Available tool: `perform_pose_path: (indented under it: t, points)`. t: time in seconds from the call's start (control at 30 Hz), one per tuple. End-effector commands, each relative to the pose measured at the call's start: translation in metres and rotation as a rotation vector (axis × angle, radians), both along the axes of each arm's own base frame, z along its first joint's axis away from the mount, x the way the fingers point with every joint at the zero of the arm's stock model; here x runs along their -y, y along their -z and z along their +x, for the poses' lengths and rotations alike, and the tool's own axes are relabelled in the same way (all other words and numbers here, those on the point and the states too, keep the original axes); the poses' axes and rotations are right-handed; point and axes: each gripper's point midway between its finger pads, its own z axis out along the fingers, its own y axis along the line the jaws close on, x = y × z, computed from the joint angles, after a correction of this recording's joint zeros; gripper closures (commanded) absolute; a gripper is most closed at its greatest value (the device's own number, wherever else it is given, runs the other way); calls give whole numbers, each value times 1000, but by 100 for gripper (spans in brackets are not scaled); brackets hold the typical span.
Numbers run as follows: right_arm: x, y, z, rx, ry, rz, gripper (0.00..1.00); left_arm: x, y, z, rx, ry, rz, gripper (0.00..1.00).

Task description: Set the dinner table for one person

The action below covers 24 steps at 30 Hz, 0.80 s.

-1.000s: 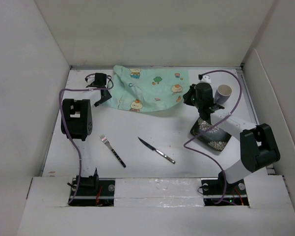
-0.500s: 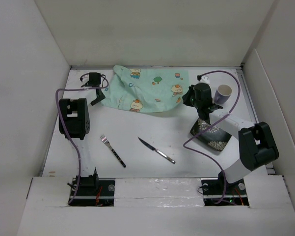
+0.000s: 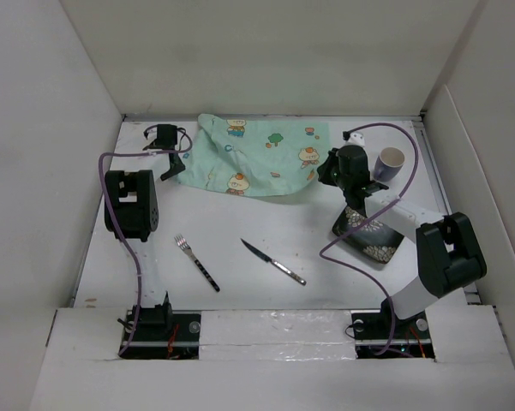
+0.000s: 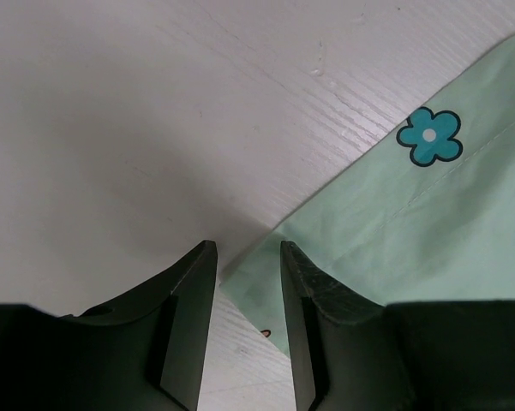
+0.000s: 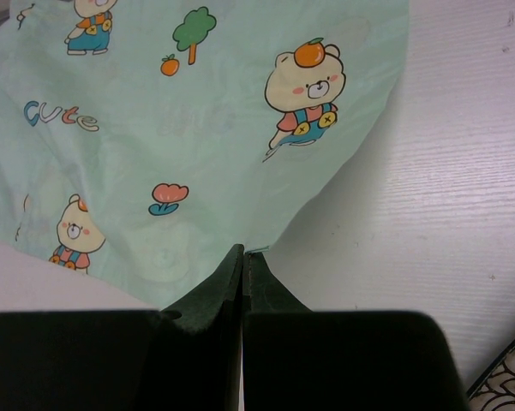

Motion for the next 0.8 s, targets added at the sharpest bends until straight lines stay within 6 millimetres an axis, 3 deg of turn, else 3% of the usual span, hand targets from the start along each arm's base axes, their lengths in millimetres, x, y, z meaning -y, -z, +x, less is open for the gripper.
perform_pose_path:
  t: [0.0,0.2,0.53,0.63,0.77]
  points:
    - [-4,-34,6,103,0,26,100,8,26,-26,-126,34,-24,67]
    - [-1,-37,4,111,13,27,100,1,29,-41,-177,33,38,69]
    - [-8,-38,3,115,-9,41,100,10,38,-53,-238,79,51,70]
    - [-9,-37,3,115,-10,42,100,13,40,-51,-230,86,34,74]
    - [-8,-38,4,117,-8,40,100,19,38,-48,-214,96,8,87]
